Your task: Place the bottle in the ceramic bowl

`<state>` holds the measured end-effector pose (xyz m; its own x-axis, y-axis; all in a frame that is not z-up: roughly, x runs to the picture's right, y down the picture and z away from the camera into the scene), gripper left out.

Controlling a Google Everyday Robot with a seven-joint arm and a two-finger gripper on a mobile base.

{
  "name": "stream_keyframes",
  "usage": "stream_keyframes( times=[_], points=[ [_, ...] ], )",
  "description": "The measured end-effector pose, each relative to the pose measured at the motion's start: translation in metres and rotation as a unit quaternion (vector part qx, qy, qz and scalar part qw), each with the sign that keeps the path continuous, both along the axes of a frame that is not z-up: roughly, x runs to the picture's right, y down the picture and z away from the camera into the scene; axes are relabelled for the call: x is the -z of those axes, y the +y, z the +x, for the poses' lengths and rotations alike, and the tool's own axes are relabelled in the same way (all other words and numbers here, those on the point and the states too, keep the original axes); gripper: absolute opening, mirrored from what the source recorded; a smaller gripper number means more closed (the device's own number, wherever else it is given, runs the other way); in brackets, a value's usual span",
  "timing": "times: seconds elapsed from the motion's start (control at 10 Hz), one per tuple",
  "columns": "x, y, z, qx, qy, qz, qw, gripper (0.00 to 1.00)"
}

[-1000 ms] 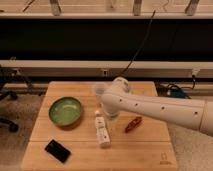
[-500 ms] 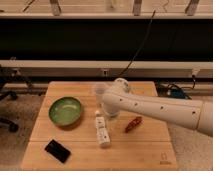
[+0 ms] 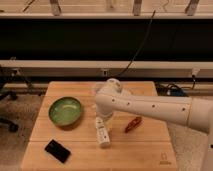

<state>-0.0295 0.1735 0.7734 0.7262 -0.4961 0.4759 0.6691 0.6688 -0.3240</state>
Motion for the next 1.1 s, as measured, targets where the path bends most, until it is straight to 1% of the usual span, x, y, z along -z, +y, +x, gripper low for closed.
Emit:
stream_keyframes(
  times=[0.1,0.2,0.3,0.4,0.6,0.8,1.1],
  points=[
    [-0.001,0.004,-0.008,0.033,-0.019,0.009,0.9992,0.80],
    [-0.003,0.006,-0.011,0.053,-0.027,0.018,0.9981,0.80],
    [-0.005,0.009,-0.013,0.076,-0.036,0.024,0.9962,0.80],
    [-0.009,0.011,-0.014,0.099,-0.036,0.030,0.9939,0.80],
    [-0.016,0.012,-0.014,0.123,-0.033,0.036,0.9913,0.80],
    [-0.026,0.018,-0.008,0.142,-0.024,0.036,0.9890,0.80],
    [-0.038,0.028,-0.001,0.157,-0.012,0.031,0.9870,0.80]
  ],
)
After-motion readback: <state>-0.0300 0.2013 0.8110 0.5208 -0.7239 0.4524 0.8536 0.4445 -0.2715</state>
